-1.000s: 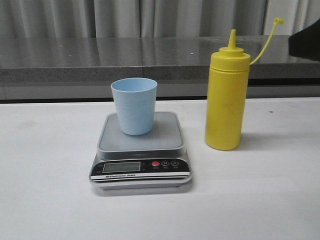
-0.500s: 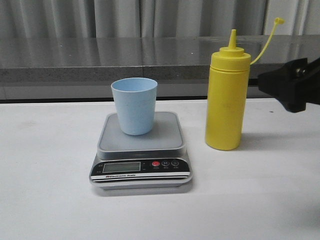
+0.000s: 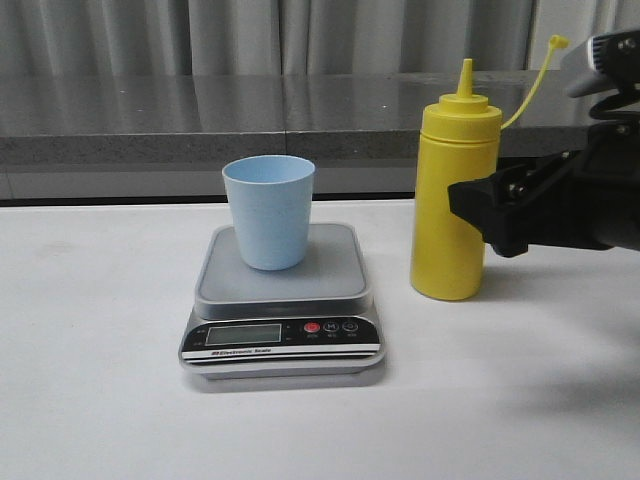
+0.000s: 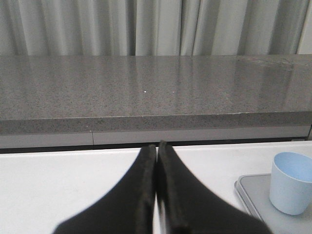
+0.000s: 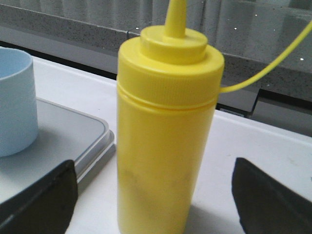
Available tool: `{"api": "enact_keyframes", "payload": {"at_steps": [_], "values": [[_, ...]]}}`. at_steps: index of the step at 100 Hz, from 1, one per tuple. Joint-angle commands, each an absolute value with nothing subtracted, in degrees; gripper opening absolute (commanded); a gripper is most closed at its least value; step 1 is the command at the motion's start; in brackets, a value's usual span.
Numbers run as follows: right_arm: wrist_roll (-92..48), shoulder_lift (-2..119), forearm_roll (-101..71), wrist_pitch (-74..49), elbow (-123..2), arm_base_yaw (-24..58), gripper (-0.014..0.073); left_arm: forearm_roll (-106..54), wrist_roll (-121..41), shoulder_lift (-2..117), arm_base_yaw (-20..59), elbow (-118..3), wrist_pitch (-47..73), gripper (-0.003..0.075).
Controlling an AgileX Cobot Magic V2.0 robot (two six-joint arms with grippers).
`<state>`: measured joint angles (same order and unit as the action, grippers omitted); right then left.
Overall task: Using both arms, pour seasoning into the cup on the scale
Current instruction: 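Reach the right gripper to the yellow squeeze bottle and grasp it, then lift the yellow bottle and tilt its nozzle down toward the cup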
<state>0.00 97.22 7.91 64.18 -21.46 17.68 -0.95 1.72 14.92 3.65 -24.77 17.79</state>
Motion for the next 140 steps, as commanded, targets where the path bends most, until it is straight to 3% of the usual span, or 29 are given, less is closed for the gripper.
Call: {"api": "enact_keyframes", "payload": {"at_steps": [1,94,103,125,140], "values": [[0.56,96.86,8.47,69.3,-24.0,17.88,0.0635,-0.94,2.2,15.35,3.58,-26.23,12.98,-0.002],[1.26,109.39,8.86,69.79,-38.17,17.88,0.0626,-0.94,2.2,15.35,3.58,-26.23,12.98,-0.002],[1.26,109.39,8.86,70.01,-38.17,17.88,0.0557,-0.94,2.2,15.35,3.58,-26.23,12.98,-0.002],[1.26,109.39,9.04,71.44,-38.17,17.88,0.0272,-0.94,2.2,15.35,3.58,-26.23,12.98,-0.002],[1.26,109.28,10.53,74.84,-38.0,17.88,0.0222,-0.94,2.2,15.35,3.58,-26.23,12.98,-0.002]]}}
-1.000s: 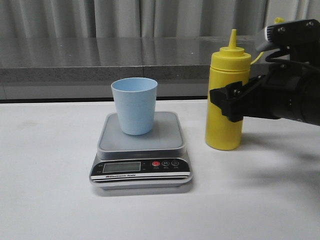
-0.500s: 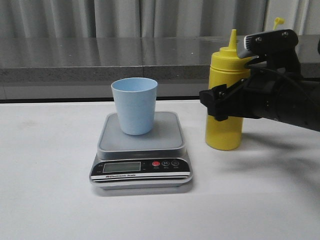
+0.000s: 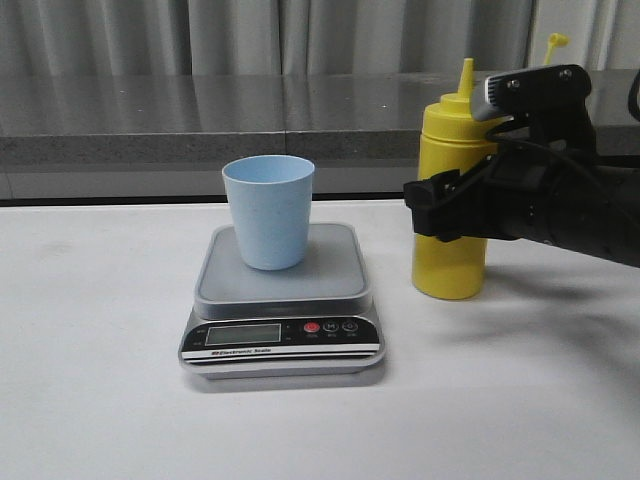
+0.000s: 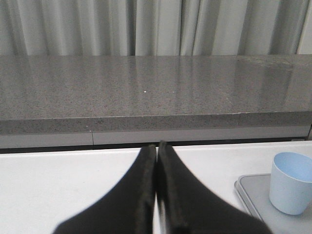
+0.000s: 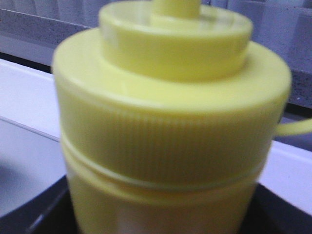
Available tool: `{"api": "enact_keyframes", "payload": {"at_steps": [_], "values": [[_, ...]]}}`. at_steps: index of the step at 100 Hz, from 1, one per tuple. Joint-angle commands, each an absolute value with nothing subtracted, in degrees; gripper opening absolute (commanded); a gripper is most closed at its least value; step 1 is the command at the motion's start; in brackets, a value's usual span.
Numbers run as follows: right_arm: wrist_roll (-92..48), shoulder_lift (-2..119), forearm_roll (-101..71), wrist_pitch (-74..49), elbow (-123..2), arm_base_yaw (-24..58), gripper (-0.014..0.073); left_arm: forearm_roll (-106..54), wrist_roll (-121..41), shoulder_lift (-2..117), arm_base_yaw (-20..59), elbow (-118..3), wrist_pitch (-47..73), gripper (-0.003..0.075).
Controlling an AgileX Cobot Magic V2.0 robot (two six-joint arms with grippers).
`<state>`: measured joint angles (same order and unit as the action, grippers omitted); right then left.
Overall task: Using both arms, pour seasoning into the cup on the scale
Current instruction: 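Lift the yellow bottle and tilt its nozzle down toward the cup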
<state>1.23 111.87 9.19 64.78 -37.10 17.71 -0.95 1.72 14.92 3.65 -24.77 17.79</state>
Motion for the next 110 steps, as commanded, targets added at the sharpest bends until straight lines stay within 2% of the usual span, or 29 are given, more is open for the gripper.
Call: {"api": "enact_keyframes", "payload": {"at_steps": [1,31,56,79,110], "values": [[1.26,109.27,10.67,74.77,-38.0,17.88,0.0222,-0.94,2.2,15.35,3.58,-26.23,12.98,-0.002],[0.99,102.6,11.81,65.85,-38.0,17.88,0.0221,-0.94,2.2,15.35,3.58,-26.23,12.98,-0.002],[-9.55,94.24,17.12,49.31,-38.76,17.88,0.0221,-0.94,2.2,15.35,3.58,-26.23,12.98,-0.002],[-9.81,92.55,22.88,31.31,-45.14,18.92,0.0221,-0.94,2.2,15.35,3.58,-26.23,12.98,-0.002],[-10.27,92.55,32.3,9.18,-56.53,25.18,0.0221,-0.94,2.2,15.35,3.58,-26.23,12.98,-0.002]]}}
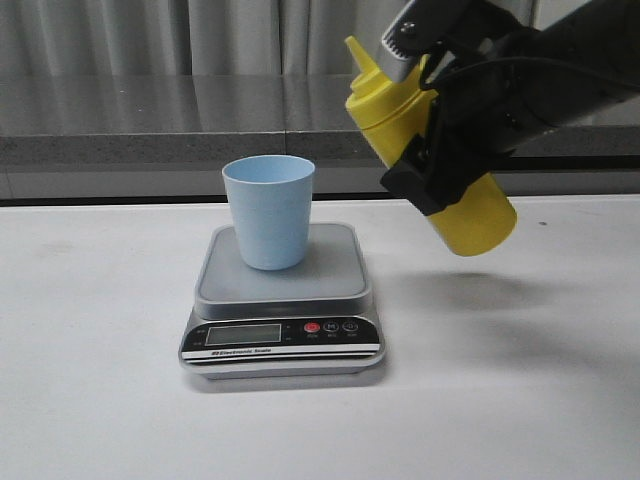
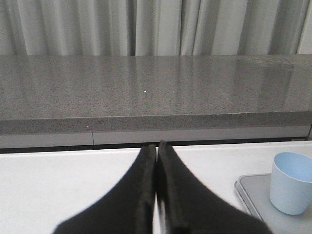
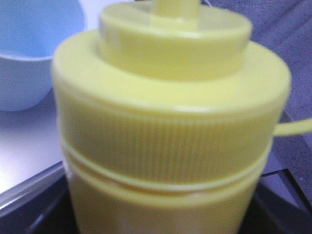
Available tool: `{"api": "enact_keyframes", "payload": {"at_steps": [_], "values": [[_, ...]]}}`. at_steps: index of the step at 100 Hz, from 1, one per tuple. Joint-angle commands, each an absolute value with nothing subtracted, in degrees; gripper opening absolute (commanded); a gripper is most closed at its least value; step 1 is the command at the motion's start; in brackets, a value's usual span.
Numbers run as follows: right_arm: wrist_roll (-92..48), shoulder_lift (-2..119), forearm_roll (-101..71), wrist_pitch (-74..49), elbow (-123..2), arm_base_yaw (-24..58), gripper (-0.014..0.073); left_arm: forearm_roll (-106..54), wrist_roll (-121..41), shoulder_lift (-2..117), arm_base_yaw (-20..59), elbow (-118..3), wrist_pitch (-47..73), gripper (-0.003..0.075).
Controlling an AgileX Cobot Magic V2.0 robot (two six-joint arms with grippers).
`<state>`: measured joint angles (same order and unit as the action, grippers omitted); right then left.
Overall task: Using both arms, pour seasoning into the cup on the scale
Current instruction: 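Lift the yellow bottle and tilt its nozzle down toward the cup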
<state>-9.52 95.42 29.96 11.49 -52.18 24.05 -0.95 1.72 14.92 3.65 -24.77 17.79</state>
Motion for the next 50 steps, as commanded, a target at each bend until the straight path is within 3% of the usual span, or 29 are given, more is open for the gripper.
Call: {"api": "enact_keyframes", "payload": {"at_steps": [1,50], "values": [[-10.27,92.55,32.72,8.07,-56.8,25.29,0.0221,-0.94,2.2,15.35,3.58,-26.23,12.98,-0.002],[-10.27,96.48,54.92,-18.18,-69.04,32.73,0.0221,-0.94,2.2,15.35,3.58,-26.23,12.98,-0.002]]}}
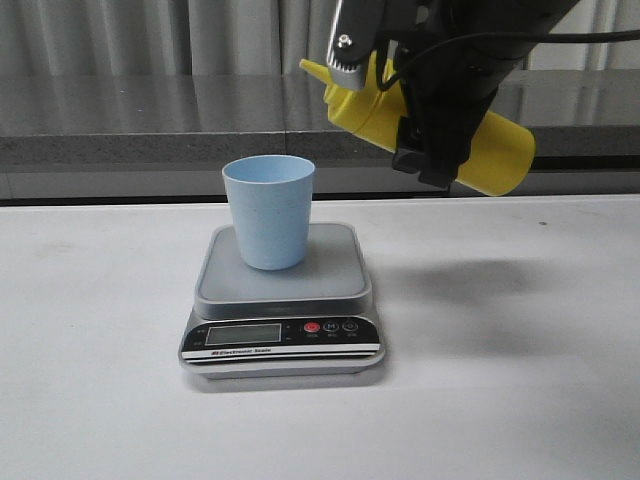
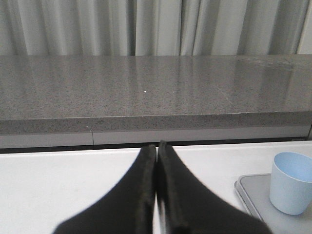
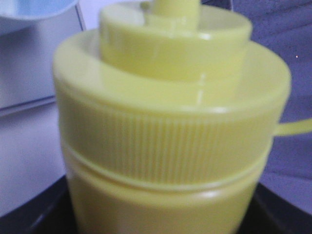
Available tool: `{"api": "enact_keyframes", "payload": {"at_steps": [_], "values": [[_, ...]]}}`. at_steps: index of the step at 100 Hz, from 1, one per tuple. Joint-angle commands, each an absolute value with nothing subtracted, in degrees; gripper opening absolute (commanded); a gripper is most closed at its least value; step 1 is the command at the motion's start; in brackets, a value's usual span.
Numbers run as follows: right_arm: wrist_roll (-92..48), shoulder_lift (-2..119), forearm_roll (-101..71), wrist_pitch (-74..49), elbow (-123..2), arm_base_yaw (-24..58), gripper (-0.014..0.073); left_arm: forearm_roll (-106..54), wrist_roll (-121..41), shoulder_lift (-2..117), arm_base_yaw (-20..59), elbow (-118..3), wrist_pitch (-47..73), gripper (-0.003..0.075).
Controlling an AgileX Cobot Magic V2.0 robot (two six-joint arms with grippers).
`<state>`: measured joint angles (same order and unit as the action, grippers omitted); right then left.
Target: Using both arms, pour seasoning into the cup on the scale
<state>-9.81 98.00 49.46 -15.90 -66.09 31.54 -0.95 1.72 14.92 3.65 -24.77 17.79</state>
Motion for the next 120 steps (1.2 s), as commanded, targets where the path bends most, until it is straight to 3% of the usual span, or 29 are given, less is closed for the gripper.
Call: {"api": "enact_keyframes", "payload": {"at_steps": [1,72,120], "values": [[-10.27,96.58,55.28,-18.45,-69.14,32.96,0.0221,-0.94,2.2,15.35,3.58,-26.23,12.98,-0.002],[-10.22,100.32,75.64,-29.02,-71.61,37.98,0.0221,-0.94,2.2,15.35,3.58,-26.23,12.98,-0.002],[-10.09,100.32,76.9,-28.83,-71.61,38.44,0.0221,-0.94,2.2,15.35,3.58,-26.23,12.98,-0.002]]}}
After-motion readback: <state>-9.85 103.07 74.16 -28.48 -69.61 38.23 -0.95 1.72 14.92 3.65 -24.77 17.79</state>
